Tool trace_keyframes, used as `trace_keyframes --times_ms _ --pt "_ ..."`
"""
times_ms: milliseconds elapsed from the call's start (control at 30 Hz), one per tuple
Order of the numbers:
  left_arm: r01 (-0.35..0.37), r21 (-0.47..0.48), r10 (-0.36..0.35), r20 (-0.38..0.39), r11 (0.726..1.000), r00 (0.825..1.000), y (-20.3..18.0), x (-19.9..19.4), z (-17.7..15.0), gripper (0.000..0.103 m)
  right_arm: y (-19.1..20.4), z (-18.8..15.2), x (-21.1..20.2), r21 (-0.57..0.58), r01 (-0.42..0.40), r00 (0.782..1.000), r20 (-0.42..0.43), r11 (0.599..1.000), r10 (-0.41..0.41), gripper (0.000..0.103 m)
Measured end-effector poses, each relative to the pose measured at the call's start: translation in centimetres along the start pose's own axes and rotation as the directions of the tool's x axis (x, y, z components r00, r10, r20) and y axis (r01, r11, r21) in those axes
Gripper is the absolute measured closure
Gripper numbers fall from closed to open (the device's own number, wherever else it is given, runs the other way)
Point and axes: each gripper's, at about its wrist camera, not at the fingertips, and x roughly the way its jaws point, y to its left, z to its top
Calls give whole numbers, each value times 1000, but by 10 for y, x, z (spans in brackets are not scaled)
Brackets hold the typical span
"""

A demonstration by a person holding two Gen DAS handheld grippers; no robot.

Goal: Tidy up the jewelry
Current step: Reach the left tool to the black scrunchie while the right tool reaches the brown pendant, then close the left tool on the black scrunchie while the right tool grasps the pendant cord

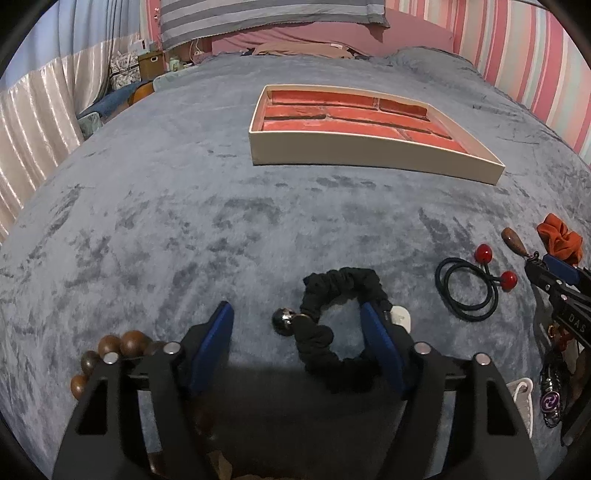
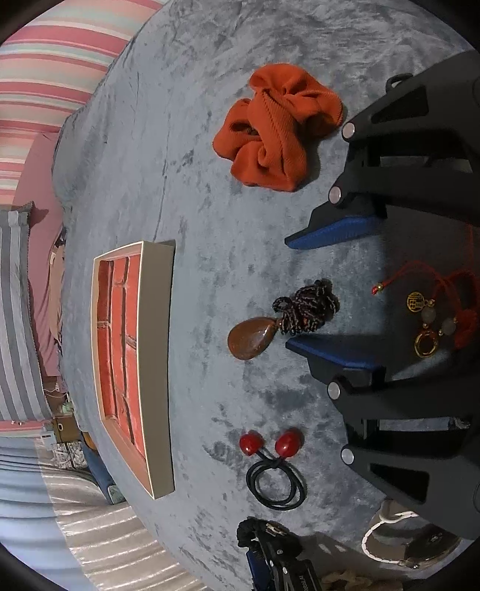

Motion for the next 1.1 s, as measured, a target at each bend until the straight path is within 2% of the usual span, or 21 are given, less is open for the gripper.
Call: trace_keyframes --times_ms 67,200,267,467,733,933,1100 --pt "6 8 -6 -1 1000 1000 -1 0 0 45 1 2 4 -10 -23 1000 -12 1000 23 63" --pt "15 13 -15 -2 1000 1000 -4 -2 0 54 5 5 8 -25 -41 999 -22 999 41 74" --pt "19 10 -19 -6 1000 1000 -4 -3 0 65 8 7 8 -41 -43 999 -24 998 42 77" --pt "39 -46 -40 -22 998 999 11 -4 3 84 11 7 9 -58 -39 999 -24 998 37 78" --pt "74 -66 -76 -31 995 997 11 -19 7 86 10 13 7 -55 -40 999 -24 998 39 79" --pt "77 -34 -76 36 996 996 -1 -48 23 86 6 24 -4 -18 -49 999 10 999 49 79" --pt "92 1 -91 93 996 991 -13 -59 57 86 7 50 -19 -11 -64 996 61 998 64 80"
